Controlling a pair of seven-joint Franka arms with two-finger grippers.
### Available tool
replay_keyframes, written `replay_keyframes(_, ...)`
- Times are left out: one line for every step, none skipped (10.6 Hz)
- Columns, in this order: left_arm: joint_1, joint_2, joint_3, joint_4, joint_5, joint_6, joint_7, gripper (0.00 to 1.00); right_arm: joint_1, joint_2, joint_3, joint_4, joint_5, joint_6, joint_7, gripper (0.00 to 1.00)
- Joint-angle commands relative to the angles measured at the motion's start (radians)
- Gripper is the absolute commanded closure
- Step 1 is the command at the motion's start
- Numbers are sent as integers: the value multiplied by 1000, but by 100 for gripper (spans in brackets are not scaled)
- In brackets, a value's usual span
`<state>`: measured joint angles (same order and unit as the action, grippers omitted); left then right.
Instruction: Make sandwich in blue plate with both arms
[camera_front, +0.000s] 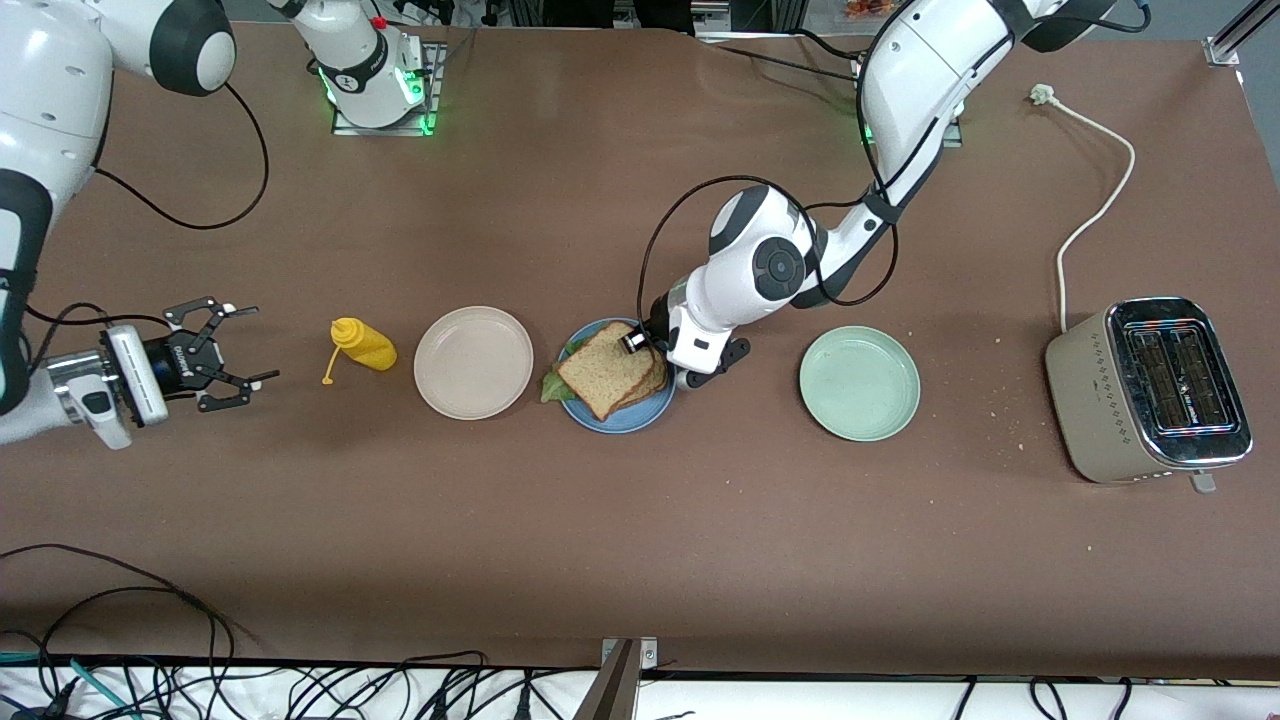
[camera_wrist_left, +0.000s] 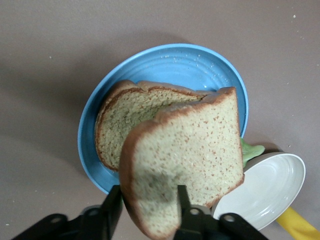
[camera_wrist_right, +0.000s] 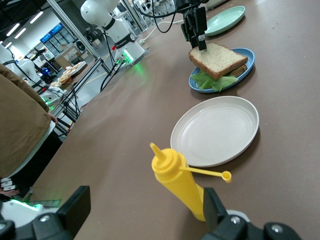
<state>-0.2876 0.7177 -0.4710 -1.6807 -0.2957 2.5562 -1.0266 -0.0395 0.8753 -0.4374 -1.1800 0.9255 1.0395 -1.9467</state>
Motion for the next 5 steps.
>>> replay_keyframes(18,-17,2,7,-17,-17,11,0,-6,-33,2,63,-19,-41,214,0)
replay_keyframes(31,-23,2,15,-17,-43,11,0,4,-71,3,65,-31,-29,294,0)
replay_keyframes(47,-39,0,30,-16,-72,13,0,15,-93,6,65,-72,-19,361,0)
replay_keyframes(57,-52,0,48,-16,-118,14,0,20,-126,8,60,-88,5,438,0)
replay_keyframes(71,-73,0,73,-16,-175,14,0,27,-169,12,54,-137,51,530,0)
